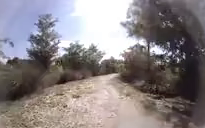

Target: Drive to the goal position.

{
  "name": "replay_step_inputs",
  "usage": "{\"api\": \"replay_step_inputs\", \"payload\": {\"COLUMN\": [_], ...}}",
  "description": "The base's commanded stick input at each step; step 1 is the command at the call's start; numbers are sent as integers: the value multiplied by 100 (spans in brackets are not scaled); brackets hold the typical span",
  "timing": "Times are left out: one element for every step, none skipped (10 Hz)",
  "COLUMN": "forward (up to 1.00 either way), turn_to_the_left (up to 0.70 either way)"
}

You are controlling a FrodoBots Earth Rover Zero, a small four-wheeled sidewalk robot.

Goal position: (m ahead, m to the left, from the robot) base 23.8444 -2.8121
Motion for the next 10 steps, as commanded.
{"api": "replay_step_inputs", "payload": {"forward": [70, 70, 70, 70, 70, 70, 70, 70, 70, 70], "turn_to_the_left": [0, 0, 0, 0, 0, 0, 0, 0, 0, 0]}}
